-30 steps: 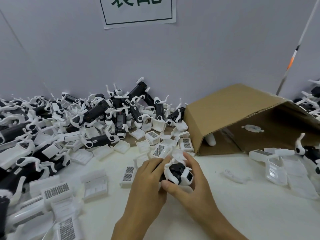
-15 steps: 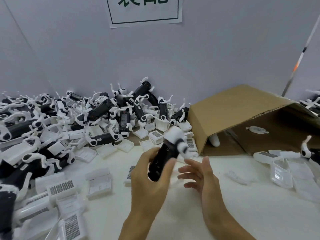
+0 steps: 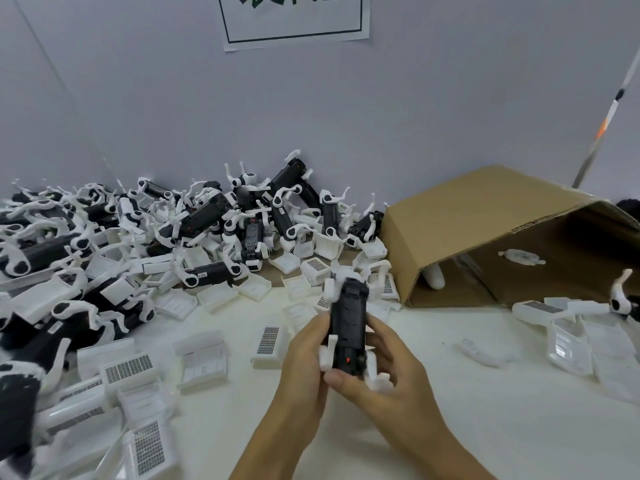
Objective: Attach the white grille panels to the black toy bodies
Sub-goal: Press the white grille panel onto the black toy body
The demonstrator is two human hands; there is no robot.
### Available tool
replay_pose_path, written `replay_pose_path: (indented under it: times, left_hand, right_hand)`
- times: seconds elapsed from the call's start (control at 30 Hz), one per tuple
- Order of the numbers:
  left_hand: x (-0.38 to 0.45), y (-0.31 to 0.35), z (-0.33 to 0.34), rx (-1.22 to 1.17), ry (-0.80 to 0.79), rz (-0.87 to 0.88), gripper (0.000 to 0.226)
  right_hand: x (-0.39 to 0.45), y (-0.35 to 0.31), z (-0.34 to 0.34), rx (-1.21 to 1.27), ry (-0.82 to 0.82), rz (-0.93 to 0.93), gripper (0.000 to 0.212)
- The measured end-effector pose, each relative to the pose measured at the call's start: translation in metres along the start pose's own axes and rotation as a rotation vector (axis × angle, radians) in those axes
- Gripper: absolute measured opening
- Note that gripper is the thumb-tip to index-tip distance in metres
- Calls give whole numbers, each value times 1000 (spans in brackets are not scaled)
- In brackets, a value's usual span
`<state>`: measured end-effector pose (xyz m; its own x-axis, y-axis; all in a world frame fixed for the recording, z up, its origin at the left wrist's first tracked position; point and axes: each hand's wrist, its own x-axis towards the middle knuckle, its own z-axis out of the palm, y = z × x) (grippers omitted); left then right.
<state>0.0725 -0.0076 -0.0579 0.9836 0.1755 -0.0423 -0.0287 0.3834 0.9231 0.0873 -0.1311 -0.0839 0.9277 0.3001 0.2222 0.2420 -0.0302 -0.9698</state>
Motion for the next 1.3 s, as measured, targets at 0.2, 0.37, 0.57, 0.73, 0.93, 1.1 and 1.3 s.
replay_pose_path:
  times: [0.2, 0.37, 0.57, 0.73, 0.93, 1.1, 1.3]
  left_hand:
    - [-1, -7, 7, -95, -6, 25, 43]
    - [-2, -15, 11, -102, 25, 47, 37]
    - [-3, -13, 9, -93, 38, 43, 35]
    - [-3, -11, 12, -82, 40, 60, 36]
    - [-3, -11, 12, -68, 58, 65, 37]
    - [-1, -12, 7, -75, 112, 49, 28]
    - [0, -9, 7, -80, 100, 34, 26]
  right_hand:
    - [1, 2, -1, 80, 43, -19, 58]
    - [4, 2, -1, 58, 26, -19, 60]
    - [2, 4, 1, 84, -14, -17, 65]
    - [2, 5, 0, 138, 1, 8, 60]
    - [5, 3, 0, 189, -34, 24, 56]
    - [4, 1, 1, 152, -85, -37, 64]
    - [2, 2, 1, 175, -103, -18, 69]
